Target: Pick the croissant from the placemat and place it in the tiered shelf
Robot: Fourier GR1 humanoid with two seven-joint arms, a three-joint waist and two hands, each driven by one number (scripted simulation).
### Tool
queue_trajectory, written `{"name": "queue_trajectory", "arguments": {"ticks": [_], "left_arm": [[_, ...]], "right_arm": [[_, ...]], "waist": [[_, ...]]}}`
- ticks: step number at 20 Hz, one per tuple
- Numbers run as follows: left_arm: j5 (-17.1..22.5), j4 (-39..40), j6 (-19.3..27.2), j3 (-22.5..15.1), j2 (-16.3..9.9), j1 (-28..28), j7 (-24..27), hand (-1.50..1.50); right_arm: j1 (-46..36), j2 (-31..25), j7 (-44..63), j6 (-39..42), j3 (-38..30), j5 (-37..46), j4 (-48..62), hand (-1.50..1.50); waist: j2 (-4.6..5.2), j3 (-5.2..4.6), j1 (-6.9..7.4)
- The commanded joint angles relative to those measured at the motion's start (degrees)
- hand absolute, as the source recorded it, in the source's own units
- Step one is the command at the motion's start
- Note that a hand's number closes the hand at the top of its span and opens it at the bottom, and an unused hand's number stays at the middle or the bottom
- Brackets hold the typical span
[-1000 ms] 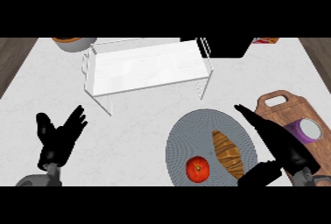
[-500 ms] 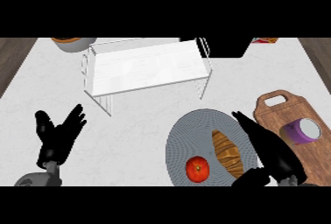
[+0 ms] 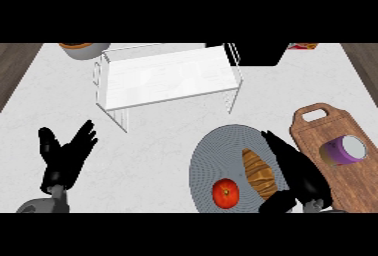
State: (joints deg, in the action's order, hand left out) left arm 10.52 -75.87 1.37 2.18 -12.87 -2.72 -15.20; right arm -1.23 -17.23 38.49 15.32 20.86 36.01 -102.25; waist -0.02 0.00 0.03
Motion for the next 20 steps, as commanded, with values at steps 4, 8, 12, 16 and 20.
{"name": "queue_trajectory", "arguments": {"ticks": [4, 8, 12, 16, 20], "left_arm": [[-1.0, 1.4, -1.0, 1.5, 1.2, -1.9, -1.2, 0.0], [-0.8, 1.1, -2.5, 3.2, -0.4, -2.0, -0.9, 0.0], [-4.1, -1.0, -0.9, 0.4, 2.8, 1.6, 0.5, 0.0], [-2.5, 2.3, -2.1, 3.1, 1.6, -1.5, -0.3, 0.0], [-2.6, 3.3, -2.7, 4.3, 1.7, -4.0, -1.0, 0.0]], "right_arm": [[-2.1, 3.5, -0.6, 0.7, -1.4, 6.3, 4.5, -1.5], [0.0, 4.4, -7.1, -5.7, -0.7, 10.9, 10.5, -1.5], [-3.7, 6.5, -11.4, -7.4, -4.1, 10.8, 17.0, -1.5], [1.3, 8.8, -14.7, -13.1, -0.8, 14.3, 18.0, -1.5], [-5.1, 9.4, -16.6, -10.0, -5.6, 13.2, 22.2, -1.5]], "waist": [[0.01, -0.01, -0.03], [0.02, 0.0, -0.02], [0.02, 0.0, 0.09], [0.02, 0.0, -0.08], [0.04, -0.01, -0.02]]}}
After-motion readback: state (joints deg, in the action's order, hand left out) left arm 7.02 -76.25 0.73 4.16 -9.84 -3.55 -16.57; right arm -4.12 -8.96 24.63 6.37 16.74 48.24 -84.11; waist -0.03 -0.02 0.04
